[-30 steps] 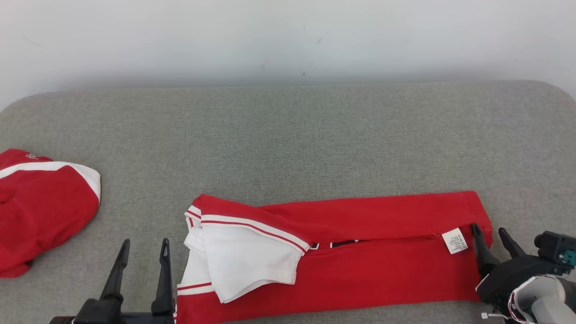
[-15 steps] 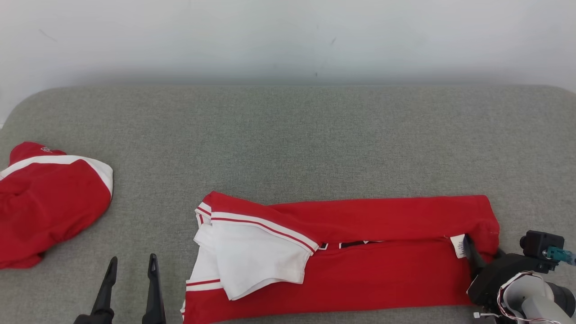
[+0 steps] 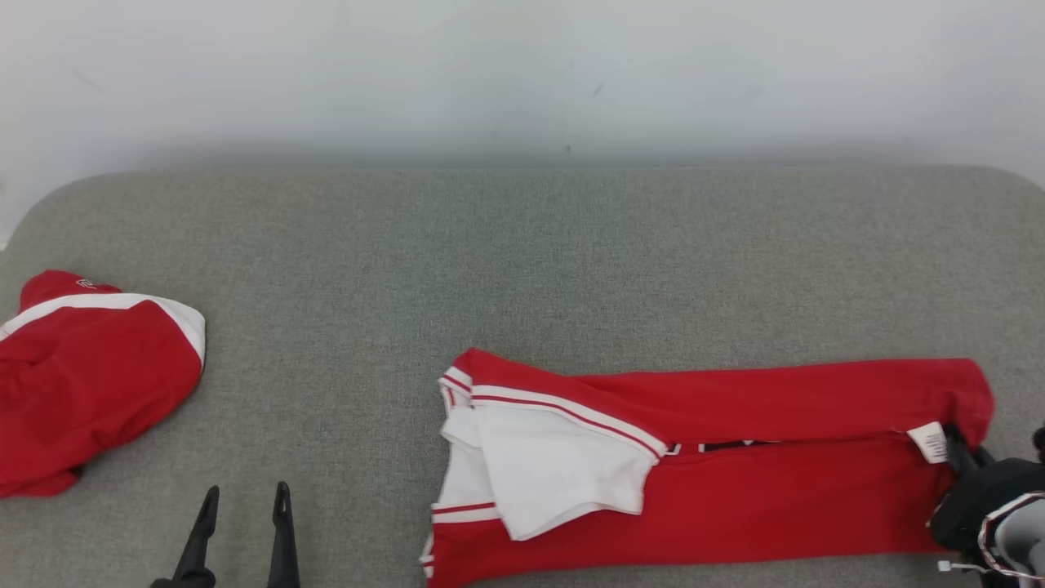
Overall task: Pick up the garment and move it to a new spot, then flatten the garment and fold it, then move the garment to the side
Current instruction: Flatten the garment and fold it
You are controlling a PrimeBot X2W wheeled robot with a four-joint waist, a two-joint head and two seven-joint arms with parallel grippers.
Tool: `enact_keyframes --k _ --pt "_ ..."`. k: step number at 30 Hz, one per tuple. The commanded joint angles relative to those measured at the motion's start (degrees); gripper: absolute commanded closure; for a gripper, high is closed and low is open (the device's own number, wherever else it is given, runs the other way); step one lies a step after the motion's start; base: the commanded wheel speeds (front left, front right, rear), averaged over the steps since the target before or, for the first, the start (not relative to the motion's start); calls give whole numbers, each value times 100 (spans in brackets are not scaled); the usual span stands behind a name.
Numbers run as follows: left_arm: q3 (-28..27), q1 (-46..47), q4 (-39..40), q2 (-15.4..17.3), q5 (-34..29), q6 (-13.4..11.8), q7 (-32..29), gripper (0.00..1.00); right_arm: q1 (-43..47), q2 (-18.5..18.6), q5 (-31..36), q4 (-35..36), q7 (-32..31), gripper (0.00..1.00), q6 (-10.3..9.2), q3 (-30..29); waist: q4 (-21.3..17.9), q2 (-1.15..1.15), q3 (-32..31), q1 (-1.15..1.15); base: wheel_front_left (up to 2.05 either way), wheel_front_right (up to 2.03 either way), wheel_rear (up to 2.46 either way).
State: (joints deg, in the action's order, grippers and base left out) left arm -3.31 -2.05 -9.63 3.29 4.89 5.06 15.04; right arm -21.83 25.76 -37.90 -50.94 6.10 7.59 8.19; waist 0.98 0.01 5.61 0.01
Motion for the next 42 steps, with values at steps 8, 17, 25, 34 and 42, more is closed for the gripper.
enact_keyframes --k 8,17,25,34,42 --pt "43 -277 -171 -21 -223 80 12 0 83 273 29 80 163 100 -19 -278 -79 -1 -376 -1 0 0 0" --pt "53 -361 -243 -32 -245 114 12 0 196 -208 66 1100 -101 100 -18 -93 -140 -1 -539 -1 0 0 0" --pt "163 -277 -305 -38 -251 133 12 0 445 -754 147 2533 -770 100 -18 273 -19 -1 -567 -1 0 0 0" --pt "292 -137 -394 -43 -169 144 12 0 523 -1614 372 3341 -1283 100 -18 630 252 -1 -478 -1 0 0 0" --pt "500 19 -474 -44 6 93 12 0 446 -2079 641 3073 -1289 100 -18 950 536 -1 -326 -1 0 0 0"
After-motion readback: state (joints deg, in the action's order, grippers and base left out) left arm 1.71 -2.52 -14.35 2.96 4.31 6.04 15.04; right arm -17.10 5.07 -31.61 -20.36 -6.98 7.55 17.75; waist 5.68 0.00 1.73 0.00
